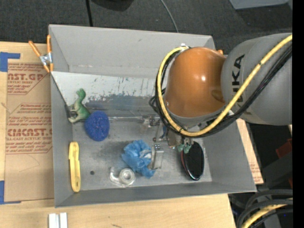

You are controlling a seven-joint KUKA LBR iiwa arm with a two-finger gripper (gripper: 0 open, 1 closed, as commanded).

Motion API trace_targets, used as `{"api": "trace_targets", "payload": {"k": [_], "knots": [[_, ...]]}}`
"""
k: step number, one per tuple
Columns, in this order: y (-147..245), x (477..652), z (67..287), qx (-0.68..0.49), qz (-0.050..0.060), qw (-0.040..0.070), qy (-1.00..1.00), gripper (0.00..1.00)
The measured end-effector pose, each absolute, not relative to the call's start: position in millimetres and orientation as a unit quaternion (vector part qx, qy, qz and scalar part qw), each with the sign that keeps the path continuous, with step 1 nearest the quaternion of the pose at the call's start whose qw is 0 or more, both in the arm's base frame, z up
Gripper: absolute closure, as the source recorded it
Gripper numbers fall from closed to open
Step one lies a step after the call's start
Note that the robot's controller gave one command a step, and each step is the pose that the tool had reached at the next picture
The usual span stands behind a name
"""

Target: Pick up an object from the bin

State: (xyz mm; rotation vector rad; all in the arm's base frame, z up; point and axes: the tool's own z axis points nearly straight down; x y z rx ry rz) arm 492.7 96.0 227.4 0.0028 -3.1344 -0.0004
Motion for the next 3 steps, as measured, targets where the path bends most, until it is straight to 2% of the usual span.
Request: {"api": "trace_targets", "payload": {"k": [1,2,3], "knots": [[95.6,494.3,231.4,0.000,-0.001,0.000,-1.000,0.00],[103.2,513.7,192.2,0.023,-0.001,-0.004,-1.000,0.00],[107.0,518.8,153.7,0.004,-0.001,0.000,-1.000,0.00]]}}
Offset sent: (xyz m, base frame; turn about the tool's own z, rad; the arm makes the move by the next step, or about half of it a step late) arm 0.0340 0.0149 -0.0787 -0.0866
